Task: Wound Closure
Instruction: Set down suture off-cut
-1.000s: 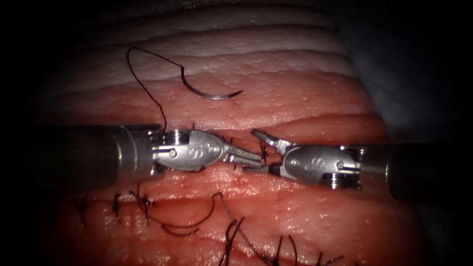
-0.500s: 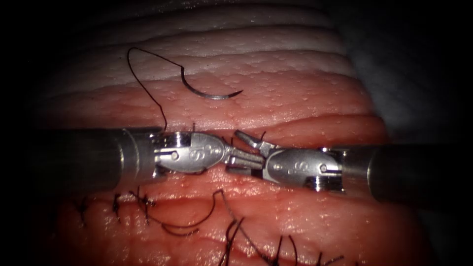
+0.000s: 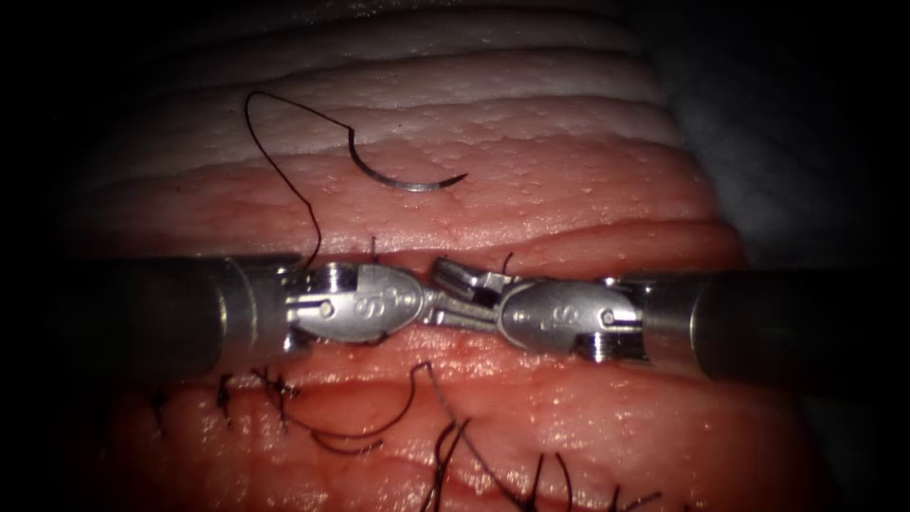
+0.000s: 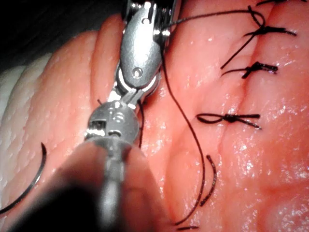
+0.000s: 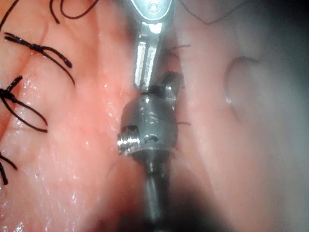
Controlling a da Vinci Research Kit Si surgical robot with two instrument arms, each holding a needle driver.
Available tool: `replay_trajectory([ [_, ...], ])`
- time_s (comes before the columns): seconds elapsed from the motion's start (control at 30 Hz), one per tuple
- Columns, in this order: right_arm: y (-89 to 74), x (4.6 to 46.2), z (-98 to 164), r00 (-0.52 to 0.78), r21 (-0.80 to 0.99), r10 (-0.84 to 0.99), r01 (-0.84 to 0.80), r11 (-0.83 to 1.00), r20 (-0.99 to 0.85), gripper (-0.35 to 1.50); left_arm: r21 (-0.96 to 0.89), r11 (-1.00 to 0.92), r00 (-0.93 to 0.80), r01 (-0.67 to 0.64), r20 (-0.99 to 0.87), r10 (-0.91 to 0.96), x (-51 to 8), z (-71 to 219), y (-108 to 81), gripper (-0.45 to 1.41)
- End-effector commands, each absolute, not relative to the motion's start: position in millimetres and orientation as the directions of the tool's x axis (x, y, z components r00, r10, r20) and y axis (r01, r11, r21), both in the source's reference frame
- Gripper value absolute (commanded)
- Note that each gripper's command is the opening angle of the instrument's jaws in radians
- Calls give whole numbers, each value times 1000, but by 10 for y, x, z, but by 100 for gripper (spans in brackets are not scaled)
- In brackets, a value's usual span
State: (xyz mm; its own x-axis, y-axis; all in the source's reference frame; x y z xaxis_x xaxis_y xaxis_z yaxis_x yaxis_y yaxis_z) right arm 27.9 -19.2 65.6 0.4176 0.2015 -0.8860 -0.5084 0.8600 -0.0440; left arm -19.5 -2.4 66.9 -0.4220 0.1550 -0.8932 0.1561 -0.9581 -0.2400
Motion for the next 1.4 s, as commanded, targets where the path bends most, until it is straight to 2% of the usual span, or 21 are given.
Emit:
replay_trajectory([
  [0.03,-192,283,659,416,-41,199,-500,865,-887,118,-237,-959,-416,154,-896,155,-200,673,-24,-45],
  [0.1,-194,280,658,414,-39,197,-497,867,-889,137,-236,-960,-412,152,-898,155,-198,671,-26,-45],
  [0.23,-201,265,653,397,-28,183,-469,883,-899,148,-239,-959,-400,155,-902,160,-190,662,-33,-45],
  [0.63,-219,192,634,420,-43,171,-454,890,-891,148,-287,-949,-429,127,-879,208,-154,665,-81,-45],
  [0.8,-223,172,630,435,-52,176,-464,885,-883,142,-355,-931,-460,90,-844,277,-151,698,-82,-45],
  [0.87,-224,168,629,435,-51,175,-461,886,-883,138,-400,-913,-507,83,-805,307,-150,717,-88,-21],
  [0.93,-226,167,627,434,-51,175,-460,886,-884,135,-442,-894,-529,77,-778,339,-148,732,-94,10],
  [0.97,-226,168,627,435,-51,175,-461,886,-883,135,-458,-886,-533,68,-768,356,-146,736,-95,19],
  [1.1,-226,168,626,435,-51,175,-461,886,-883,135,-472,-879,-540,70,-759,364,-142,730,-96,29],
  [1.4,-227,162,626,431,-51,172,-458,888,-886,130,-461,-887,-554,40,-748,364,-132,676,-73,36],
])
